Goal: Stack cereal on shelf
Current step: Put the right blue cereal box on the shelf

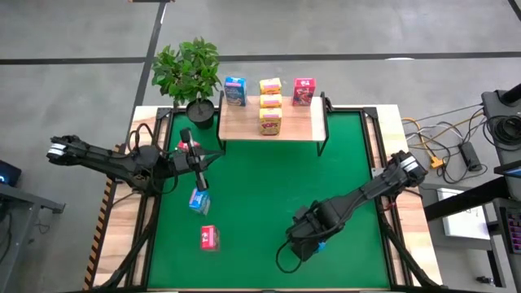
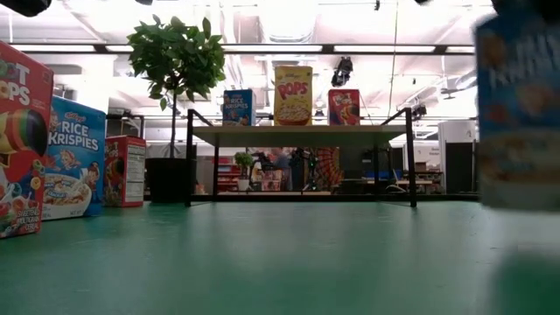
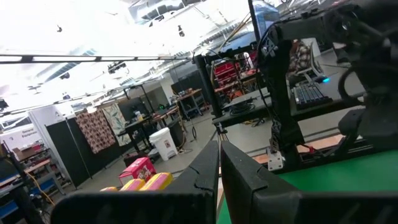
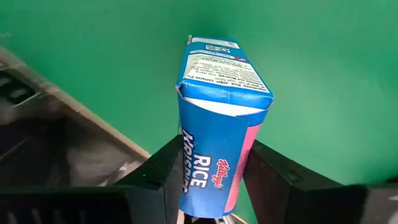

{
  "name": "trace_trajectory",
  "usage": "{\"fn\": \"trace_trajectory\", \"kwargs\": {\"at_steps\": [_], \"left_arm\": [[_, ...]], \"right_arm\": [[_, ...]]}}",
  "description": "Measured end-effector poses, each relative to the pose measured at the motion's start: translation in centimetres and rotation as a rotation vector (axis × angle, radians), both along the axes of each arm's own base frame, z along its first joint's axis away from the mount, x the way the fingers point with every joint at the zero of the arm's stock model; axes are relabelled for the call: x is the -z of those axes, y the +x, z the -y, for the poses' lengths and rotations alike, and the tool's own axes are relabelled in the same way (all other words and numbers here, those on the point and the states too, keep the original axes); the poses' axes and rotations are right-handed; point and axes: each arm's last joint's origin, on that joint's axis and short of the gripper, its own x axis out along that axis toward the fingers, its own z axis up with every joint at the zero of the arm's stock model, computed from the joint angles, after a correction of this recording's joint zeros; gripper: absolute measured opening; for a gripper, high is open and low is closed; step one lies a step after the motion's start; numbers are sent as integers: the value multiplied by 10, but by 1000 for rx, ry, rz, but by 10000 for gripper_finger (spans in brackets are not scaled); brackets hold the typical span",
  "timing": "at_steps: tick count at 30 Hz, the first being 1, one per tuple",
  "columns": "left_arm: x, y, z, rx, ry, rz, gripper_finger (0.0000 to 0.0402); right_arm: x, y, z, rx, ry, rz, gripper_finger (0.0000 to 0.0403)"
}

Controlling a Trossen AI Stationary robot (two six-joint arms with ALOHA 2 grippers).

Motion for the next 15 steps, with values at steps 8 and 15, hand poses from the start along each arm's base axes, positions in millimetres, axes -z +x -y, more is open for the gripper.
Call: {"fn": "trace_trajectory", "kwargs": {"at_steps": [8,15], "left_arm": [[0,0,0,0,0,2,0],[0,0,0,0,0,2,0]], "right_arm": [[-62,30,36,-101,-251,390,134],[-115,40,68,-226,-582,613,134]]}}
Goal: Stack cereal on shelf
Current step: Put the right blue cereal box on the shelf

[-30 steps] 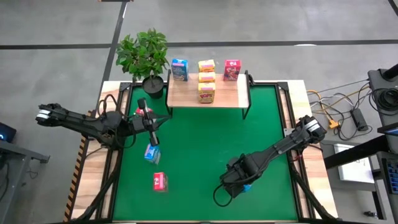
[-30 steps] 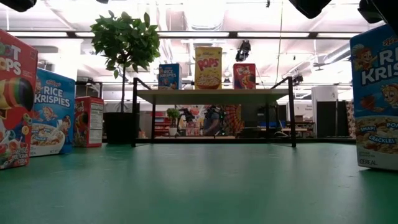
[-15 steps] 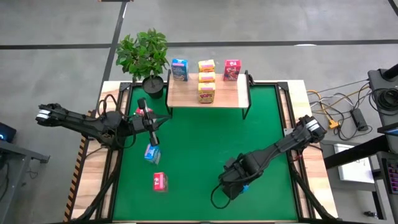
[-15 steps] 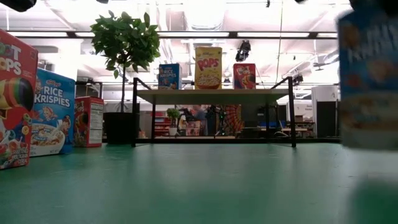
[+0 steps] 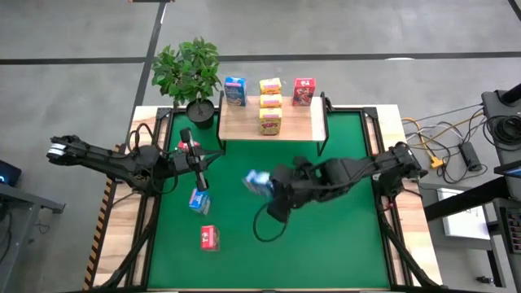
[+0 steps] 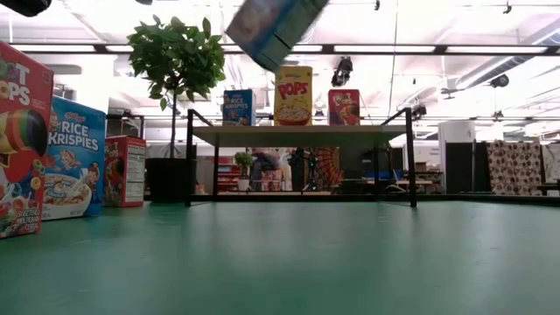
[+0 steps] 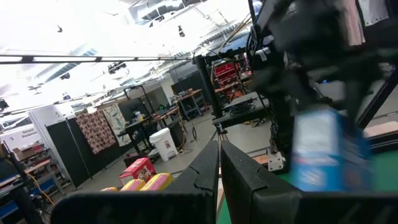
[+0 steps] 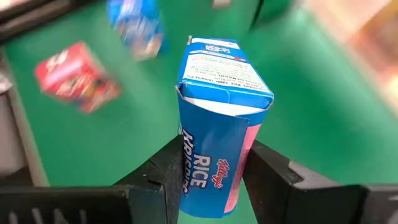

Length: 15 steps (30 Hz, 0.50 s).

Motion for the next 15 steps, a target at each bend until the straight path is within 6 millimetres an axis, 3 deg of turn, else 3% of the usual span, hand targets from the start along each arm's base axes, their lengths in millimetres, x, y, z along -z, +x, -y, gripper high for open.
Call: {"fn": "trace_trajectory", "kwargs": {"at_steps": [5,15], "left_arm": [[0,-1,0,0,-1,2,0],[-7,-12,-3,-20,-2,26,0]], "right_arm": [[-24,8,23,-46,-144,74,134],[-38,42,88,-97,-333,91,133]]}}
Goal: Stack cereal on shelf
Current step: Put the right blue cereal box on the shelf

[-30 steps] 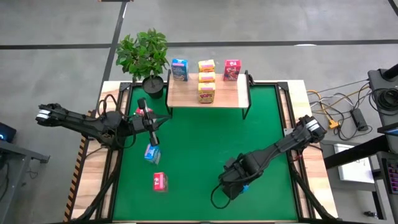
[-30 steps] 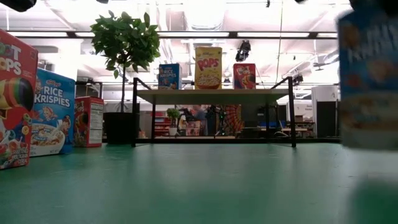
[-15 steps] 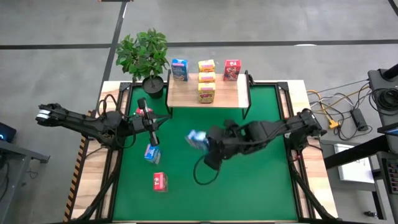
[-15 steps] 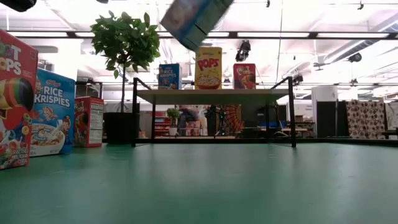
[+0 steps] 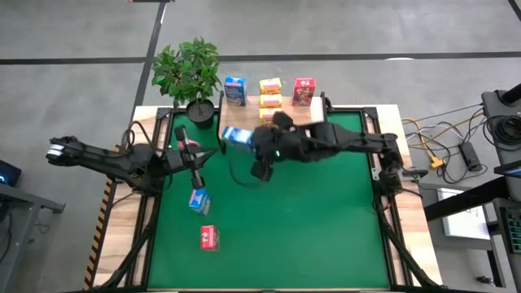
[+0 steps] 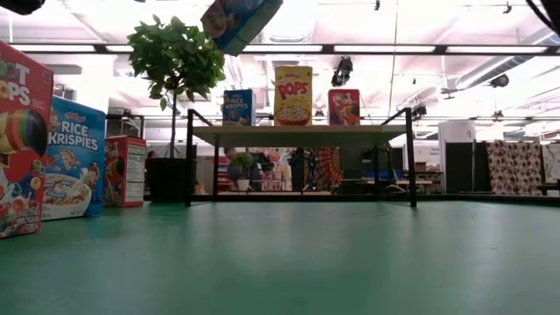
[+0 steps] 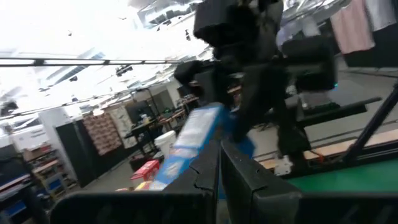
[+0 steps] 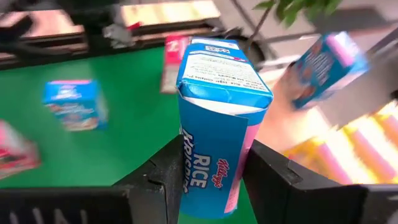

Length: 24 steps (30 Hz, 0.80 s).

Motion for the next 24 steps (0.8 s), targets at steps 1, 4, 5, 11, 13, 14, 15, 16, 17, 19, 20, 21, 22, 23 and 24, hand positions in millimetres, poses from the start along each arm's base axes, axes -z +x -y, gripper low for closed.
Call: {"fn": "trace_trajectory", "kwargs": {"at_steps": [1,4,5,11,13,14,15,16,17,19,20,21,22,23,24], "left_arm": [[-1,-2,-1,-11,5,0,0],[-3,-9,-3,-57,14,-6,0],[-3,-11,-4,-76,16,-16,0],[-2,-17,-7,-138,11,-47,0],[-2,-19,-7,-138,12,-52,0],[-1,-18,-7,-138,13,-55,0],[-1,-18,-7,-139,14,-58,0],[0,-18,-7,-141,20,-66,0],[0,-18,-7,-143,24,-73,0],[1,-17,-7,-146,32,-79,0],[1,-17,-7,-147,36,-83,0],[1,-16,-7,-147,39,-87,0],[2,-16,-7,-147,39,-88,0],[2,-16,-6,-147,40,-89,0],[2,-16,-6,-148,43,-91,0]], "right_arm": [[0,2,8,-2,-23,6,133],[2,9,32,5,-82,-11,134],[2,10,39,10,-96,-2,133],[15,20,64,-23,-132,-69,128],[24,28,69,-33,-141,-97,128],[29,31,70,-43,-151,-117,128],[34,35,71,-52,-159,-137,128],[40,39,72,-59,-166,-156,128],[45,42,72,-69,-173,-173,128],[52,47,72,-79,-183,-198,128],[54,48,72,-81,-188,-205,128],[56,49,72,-89,-192,-211,129],[58,50,72,-89,-193,-216,131],[59,51,73,-87,-193,-219,133],[61,52,75,-87,-195,-223,137]]}}
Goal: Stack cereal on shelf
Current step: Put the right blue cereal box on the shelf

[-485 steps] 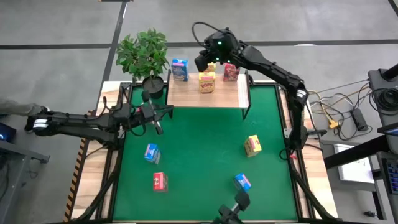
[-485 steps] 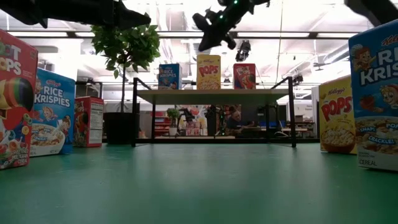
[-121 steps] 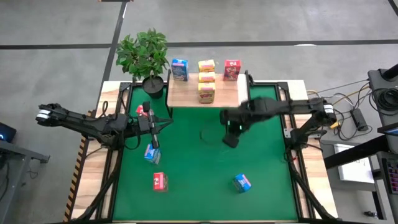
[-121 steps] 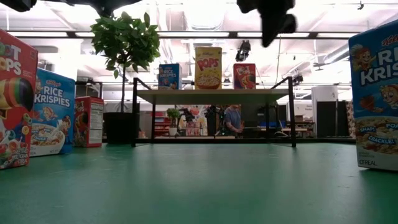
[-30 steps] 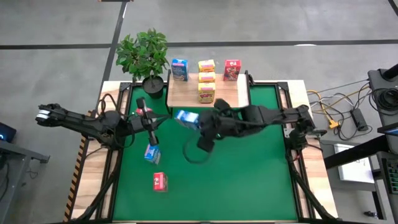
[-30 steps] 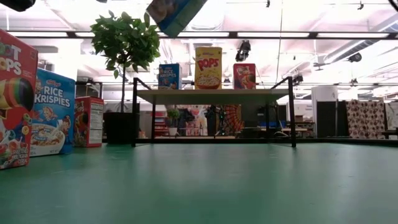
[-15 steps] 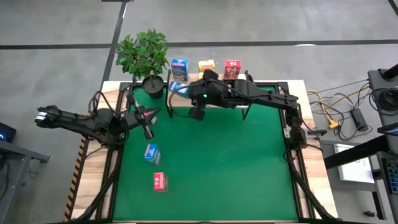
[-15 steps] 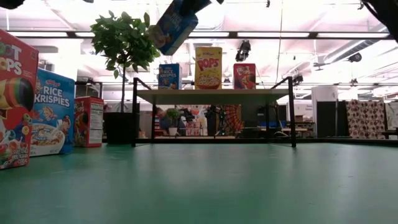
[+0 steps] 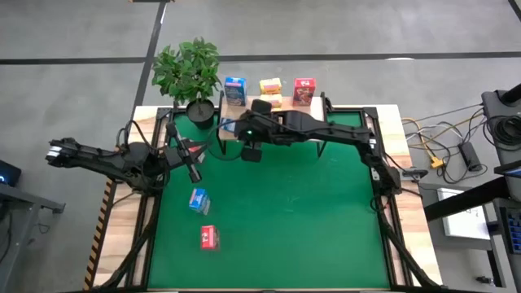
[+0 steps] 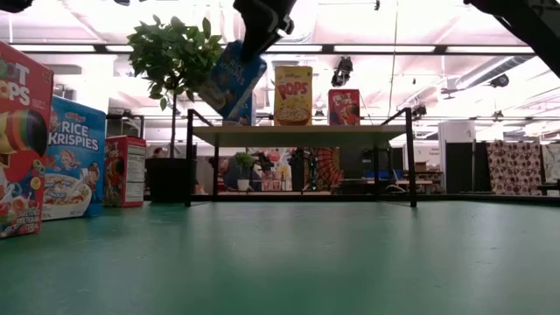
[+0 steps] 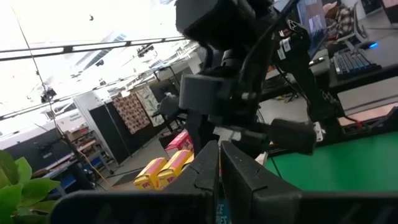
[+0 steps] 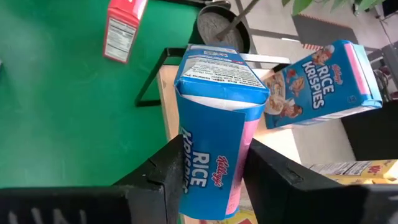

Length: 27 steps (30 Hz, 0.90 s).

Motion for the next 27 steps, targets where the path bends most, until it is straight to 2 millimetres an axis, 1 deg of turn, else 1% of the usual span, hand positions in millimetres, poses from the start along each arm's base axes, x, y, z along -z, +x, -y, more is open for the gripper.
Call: {"fn": "trace_trajectory", "kwargs": {"at_steps": [3,10,21,27], "left_arm": [[0,0,0,-1,0,1,0],[0,1,0,-2,0,-3,0],[0,1,0,-2,0,-3,0],[1,1,0,-2,1,-6,0]], "right_arm": [[5,3,4,8,0,-9,151],[4,3,10,22,-1,1,191],[-2,8,13,-18,-53,56,198],[-4,8,16,-13,-58,71,199]]}}
